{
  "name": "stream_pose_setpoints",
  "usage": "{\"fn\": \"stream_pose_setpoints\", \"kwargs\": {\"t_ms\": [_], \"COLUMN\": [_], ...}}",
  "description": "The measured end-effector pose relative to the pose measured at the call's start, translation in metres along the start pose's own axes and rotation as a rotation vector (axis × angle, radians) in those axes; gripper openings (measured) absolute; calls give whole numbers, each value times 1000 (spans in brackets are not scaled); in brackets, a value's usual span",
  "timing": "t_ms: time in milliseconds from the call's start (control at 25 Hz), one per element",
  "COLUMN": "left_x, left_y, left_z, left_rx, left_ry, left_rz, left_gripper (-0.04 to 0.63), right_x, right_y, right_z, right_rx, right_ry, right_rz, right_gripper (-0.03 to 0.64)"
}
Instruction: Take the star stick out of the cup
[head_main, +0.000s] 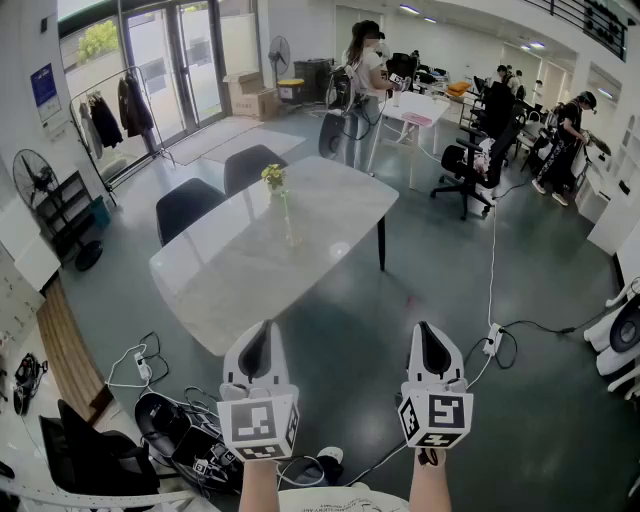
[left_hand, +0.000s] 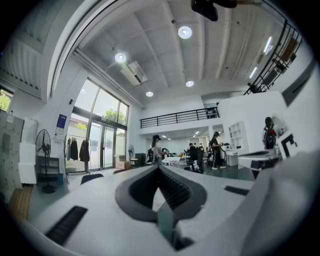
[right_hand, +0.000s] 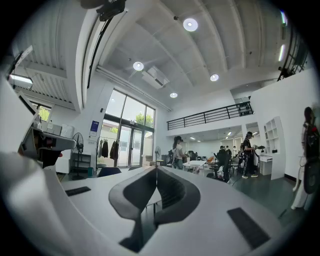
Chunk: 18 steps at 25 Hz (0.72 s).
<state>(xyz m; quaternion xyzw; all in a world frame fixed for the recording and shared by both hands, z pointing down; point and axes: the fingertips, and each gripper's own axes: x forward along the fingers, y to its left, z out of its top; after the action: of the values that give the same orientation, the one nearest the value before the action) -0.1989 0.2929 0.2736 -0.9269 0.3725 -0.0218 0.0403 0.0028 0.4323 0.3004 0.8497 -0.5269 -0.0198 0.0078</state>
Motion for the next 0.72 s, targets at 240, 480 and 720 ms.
{"fn": "stream_pose_setpoints", "kwargs": {"t_ms": [240,480,720], "left_x": [4,13,27], "left_y": [-1,6,28], "left_z": [1,-2,-8], "left_rx": [1,-1,-5], "left_ry": [3,8,6], "left_rz": [4,8,19], "left_gripper": [-3,-2,-2], "right_x": [5,17,45], "right_y": [-1,-3,31], "right_z": [1,0,-6], "right_rx": [1,6,11], "right_ry": [2,6,32], "right_rz": [5,-16,105], "right_gripper": [20,20,250]}}
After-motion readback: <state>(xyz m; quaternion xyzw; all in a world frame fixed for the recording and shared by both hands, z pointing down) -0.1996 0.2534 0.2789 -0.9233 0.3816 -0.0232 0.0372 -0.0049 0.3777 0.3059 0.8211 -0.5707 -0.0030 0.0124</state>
